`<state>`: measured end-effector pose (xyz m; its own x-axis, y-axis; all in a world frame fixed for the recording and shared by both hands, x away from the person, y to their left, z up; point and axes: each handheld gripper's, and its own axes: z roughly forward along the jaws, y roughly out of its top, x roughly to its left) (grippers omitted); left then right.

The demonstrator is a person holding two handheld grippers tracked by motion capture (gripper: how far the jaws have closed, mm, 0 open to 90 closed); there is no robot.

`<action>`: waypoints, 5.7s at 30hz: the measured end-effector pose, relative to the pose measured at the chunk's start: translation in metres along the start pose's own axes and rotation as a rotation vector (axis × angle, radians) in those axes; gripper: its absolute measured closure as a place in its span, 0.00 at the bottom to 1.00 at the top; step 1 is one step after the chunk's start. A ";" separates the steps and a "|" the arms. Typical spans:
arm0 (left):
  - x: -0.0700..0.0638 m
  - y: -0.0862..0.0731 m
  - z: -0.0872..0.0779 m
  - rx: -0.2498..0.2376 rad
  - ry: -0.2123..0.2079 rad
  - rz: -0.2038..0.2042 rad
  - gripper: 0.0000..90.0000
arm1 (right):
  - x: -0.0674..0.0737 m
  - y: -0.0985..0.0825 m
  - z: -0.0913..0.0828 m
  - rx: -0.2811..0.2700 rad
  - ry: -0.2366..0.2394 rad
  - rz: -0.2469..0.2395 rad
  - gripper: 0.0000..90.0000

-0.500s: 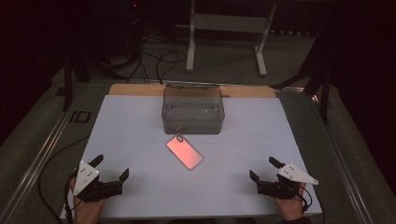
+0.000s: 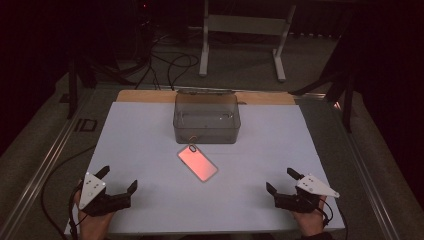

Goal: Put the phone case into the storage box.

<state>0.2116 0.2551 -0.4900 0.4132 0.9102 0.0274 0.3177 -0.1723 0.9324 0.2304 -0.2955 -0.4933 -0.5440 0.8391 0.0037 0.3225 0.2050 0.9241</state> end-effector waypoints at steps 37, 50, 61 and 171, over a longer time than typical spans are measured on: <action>-0.003 0.024 0.014 0.012 -0.011 0.018 0.00 | -0.002 -0.001 0.004 0.005 -0.004 0.014 0.09; -0.006 0.032 0.024 0.026 -0.036 0.026 0.01 | -0.002 -0.001 0.005 0.009 0.002 0.011 0.09; -0.010 0.039 0.035 0.034 -0.058 0.034 0.01 | -0.002 -0.002 0.005 0.011 0.000 0.010 0.09; -0.019 0.087 0.123 0.147 -0.110 0.157 0.01 | -0.002 -0.002 0.007 0.019 0.017 0.012 0.09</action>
<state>0.3362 0.1766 -0.4538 0.5552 0.8228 0.1214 0.3598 -0.3691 0.8569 0.2364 -0.2936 -0.4977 -0.5532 0.8328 0.0216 0.3439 0.2046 0.9165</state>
